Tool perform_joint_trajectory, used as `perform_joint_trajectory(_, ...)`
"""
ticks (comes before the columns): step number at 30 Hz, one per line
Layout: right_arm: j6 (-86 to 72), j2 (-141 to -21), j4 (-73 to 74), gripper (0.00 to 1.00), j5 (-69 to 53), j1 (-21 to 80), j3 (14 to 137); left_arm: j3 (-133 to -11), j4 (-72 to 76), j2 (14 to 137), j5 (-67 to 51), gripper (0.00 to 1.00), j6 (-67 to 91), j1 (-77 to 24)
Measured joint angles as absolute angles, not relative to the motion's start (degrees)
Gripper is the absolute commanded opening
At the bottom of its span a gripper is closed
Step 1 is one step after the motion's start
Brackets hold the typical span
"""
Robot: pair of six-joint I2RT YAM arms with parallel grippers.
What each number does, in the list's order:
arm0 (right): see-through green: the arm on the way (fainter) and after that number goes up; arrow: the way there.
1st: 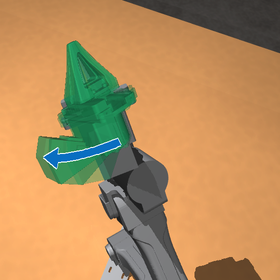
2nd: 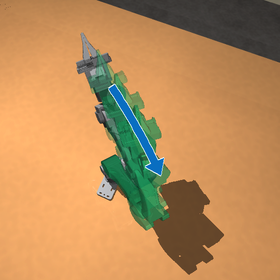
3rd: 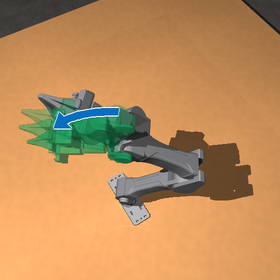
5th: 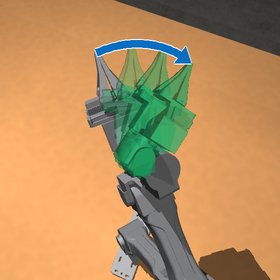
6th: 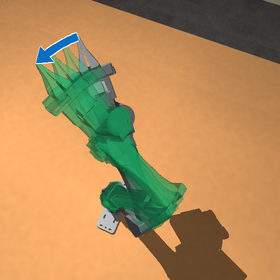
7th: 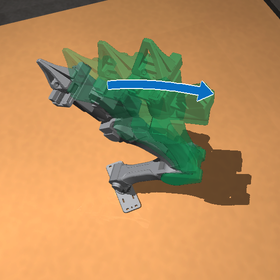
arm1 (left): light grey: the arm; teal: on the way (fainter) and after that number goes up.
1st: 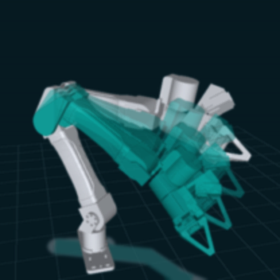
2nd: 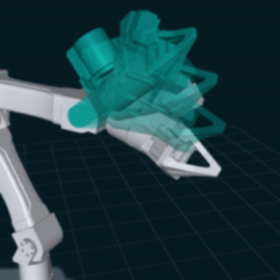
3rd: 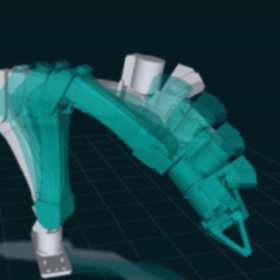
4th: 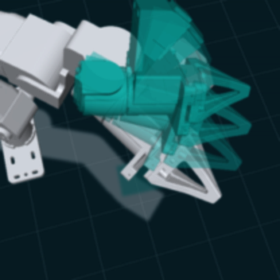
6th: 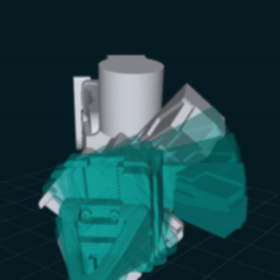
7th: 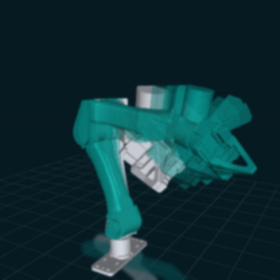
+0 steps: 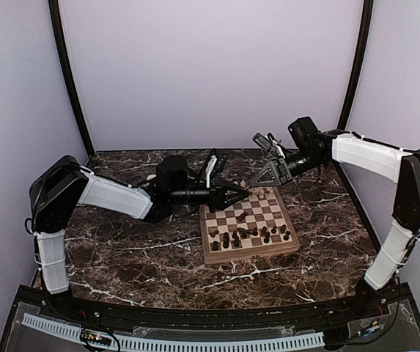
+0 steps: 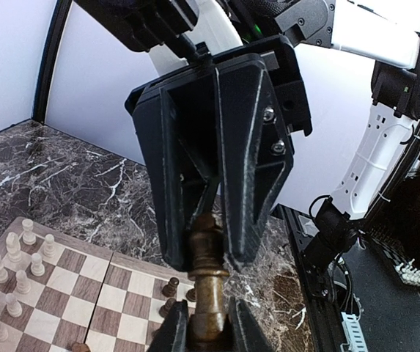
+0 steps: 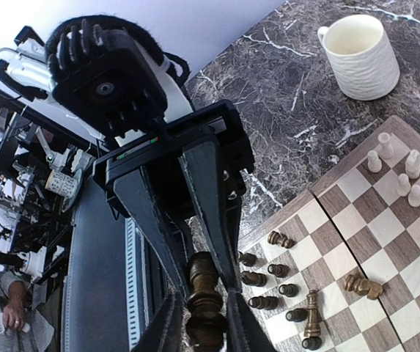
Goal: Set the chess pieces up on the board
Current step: Pass from the left arm to the right
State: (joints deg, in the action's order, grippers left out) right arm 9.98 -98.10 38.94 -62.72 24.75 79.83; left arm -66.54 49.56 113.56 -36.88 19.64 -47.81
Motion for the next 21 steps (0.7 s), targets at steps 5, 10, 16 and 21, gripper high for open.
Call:
perform_joint_trajectory(5, 9.93, -98.13, 39.03, 0.05, -62.76, 24.60, 79.83, -66.54, 49.58, 113.54, -36.71, 0.29, 19.22, -47.81)
perform_joint_trajectory(10, 12.10, -98.17, 41.04, 0.02, -61.52, 24.71, 81.08, -66.54, 47.35, 113.01, -33.43, 0.59, 17.96, -47.92)
perform_joint_trajectory(16, 18.52, -98.04, 46.72, 0.02, -54.26, 24.71, 88.07, -64.05, 39.35, 106.17, -24.25, 0.85, 13.69, -47.94)
perform_joint_trajectory(21, 24.84, -96.23, 49.28, 0.02, -42.94, 25.47, 87.68, -64.58, 29.23, 97.91, -14.72, 0.90, 11.99, -47.35)
